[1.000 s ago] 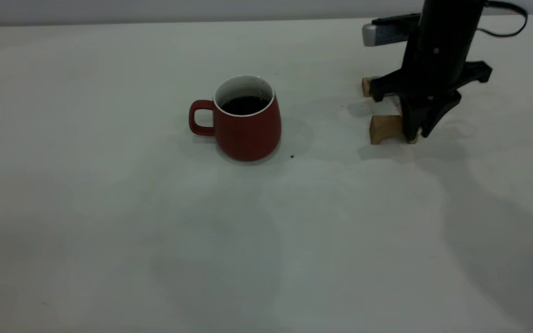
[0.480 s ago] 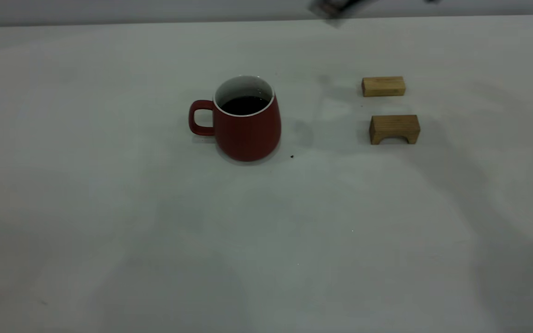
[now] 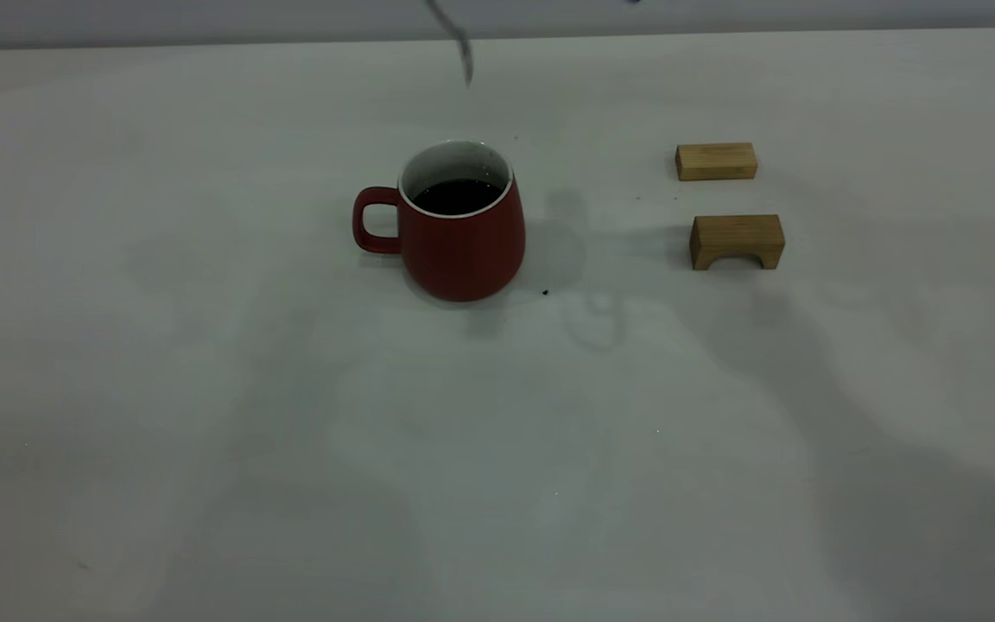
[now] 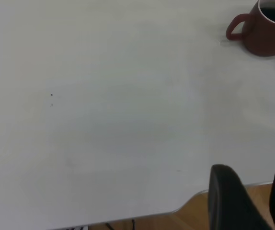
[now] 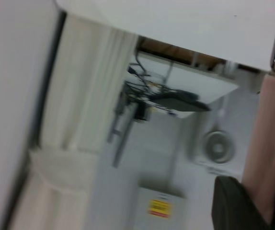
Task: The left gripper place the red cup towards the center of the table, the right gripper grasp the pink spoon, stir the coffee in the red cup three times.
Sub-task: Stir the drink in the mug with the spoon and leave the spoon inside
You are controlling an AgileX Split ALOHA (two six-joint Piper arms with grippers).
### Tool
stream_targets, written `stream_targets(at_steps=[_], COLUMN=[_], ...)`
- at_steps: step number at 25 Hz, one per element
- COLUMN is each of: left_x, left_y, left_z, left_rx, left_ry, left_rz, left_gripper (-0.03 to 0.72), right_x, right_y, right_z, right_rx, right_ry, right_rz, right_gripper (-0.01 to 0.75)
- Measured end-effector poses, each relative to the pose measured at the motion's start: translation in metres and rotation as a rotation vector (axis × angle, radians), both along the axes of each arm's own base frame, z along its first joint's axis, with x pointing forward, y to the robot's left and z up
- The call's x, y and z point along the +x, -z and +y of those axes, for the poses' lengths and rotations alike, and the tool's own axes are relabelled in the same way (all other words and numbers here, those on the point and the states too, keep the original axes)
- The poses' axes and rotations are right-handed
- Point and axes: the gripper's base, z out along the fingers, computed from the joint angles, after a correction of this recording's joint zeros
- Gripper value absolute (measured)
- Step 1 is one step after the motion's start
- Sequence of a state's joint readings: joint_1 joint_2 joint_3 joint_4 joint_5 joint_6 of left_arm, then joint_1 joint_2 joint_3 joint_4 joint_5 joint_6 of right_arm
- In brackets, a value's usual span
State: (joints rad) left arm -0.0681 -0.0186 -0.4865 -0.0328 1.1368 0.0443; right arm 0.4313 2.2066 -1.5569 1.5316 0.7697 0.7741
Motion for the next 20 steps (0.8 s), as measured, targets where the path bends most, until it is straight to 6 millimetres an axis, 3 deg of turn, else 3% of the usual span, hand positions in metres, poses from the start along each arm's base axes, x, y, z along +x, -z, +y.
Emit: stream_targets(at_steps=[7,12,17,20], left_x=[0.0,0.0,0.0,0.0], left_y=[0.0,0.0,0.0,0.0], left_z=[0.0,0.0,0.0,0.0], left_rx=[0.0,0.001,0.001,0.001], left_ry=[0.0,0.001,0.001,0.001], left_rz=[0.0,0.0,0.0,0.0], left_gripper=[0.287,0.287,0.287,0.287], right_x=[0.006,0.007,0.012,0.017], right_y=[0.062,0.106,0.108,0.106], right_z=[0.006,0.006,0.009,0.0], right_rx=[0.029,0.034,0.032,0.031], right_ry=[0.098,0.112,0.044,0.06], right_rz=[0.194,0.238,0.116,0.135], right_gripper=[0.147,0.147,0.147,0.147])
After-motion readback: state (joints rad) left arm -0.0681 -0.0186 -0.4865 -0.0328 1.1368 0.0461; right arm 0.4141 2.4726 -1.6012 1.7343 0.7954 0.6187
